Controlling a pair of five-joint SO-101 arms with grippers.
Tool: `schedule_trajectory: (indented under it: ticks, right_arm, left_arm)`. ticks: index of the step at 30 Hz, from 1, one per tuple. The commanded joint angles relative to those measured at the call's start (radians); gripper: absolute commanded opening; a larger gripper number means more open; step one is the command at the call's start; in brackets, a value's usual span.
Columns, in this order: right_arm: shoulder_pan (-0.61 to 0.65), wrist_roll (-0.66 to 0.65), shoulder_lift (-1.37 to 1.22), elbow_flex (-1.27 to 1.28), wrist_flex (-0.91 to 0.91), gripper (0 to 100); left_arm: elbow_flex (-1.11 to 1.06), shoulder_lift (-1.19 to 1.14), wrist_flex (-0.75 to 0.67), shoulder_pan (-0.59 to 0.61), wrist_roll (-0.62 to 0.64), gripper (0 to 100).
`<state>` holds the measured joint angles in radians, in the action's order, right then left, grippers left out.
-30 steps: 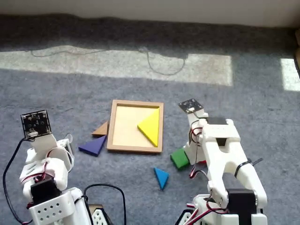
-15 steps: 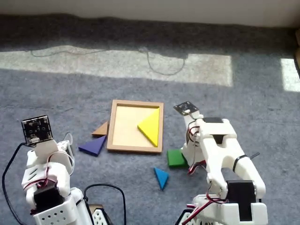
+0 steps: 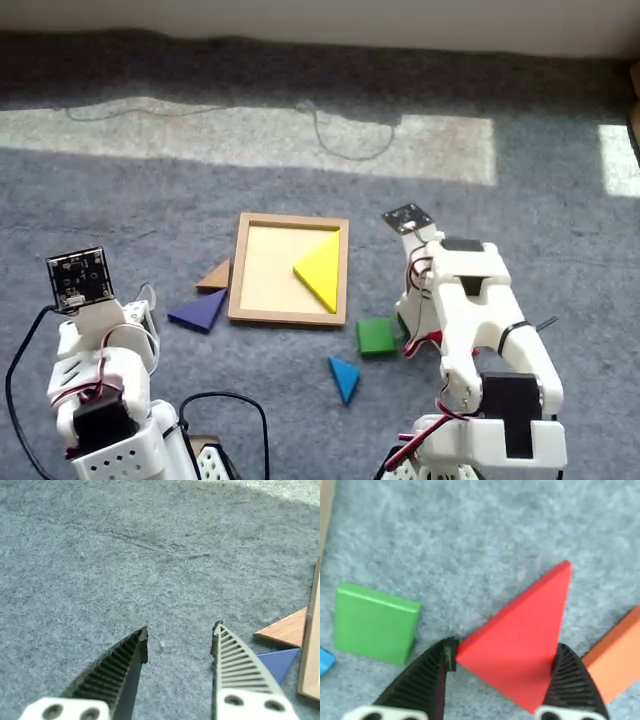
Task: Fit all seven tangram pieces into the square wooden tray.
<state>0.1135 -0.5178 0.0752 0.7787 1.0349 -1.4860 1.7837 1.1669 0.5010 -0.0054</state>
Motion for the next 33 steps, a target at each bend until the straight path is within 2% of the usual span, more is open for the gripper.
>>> schedule_trajectory:
  ticks: [1,5,11,15,25,29,33]
  right_arm:
    - [0.025,-0.006,0.013,-0.045,-0.03,7.9]
    - [0.027,-0.012,0.087,-0.048,0.041,7.7]
    - [0.031,-0.012,0.232,-0.048,0.053,7.7]
    - [0.107,-0.012,0.295,-0.05,0.051,7.7]
    - [0.346,-0.011,0.3,-0.257,0.042,7.7]
    - [0.427,-0.011,0.262,-0.3,-0.053,7.7]
    - [0.487,-0.012,0.117,-0.355,-0.156,7.7]
  left_arm:
    - [0.001,0.008,0.003,0.013,-0.009,22]
    - [0.001,0.008,0.003,0.013,-0.009,22]
    - [0.001,0.008,0.002,0.013,-0.009,22]
    - [-0.001,0.008,0.002,0.013,-0.009,22]
    - [-0.002,0.008,0.002,0.013,-0.009,22]
    - [-0.002,0.008,0.002,0.013,-0.009,22]
    - [-0.002,0.008,0.002,0.013,-0.009,22]
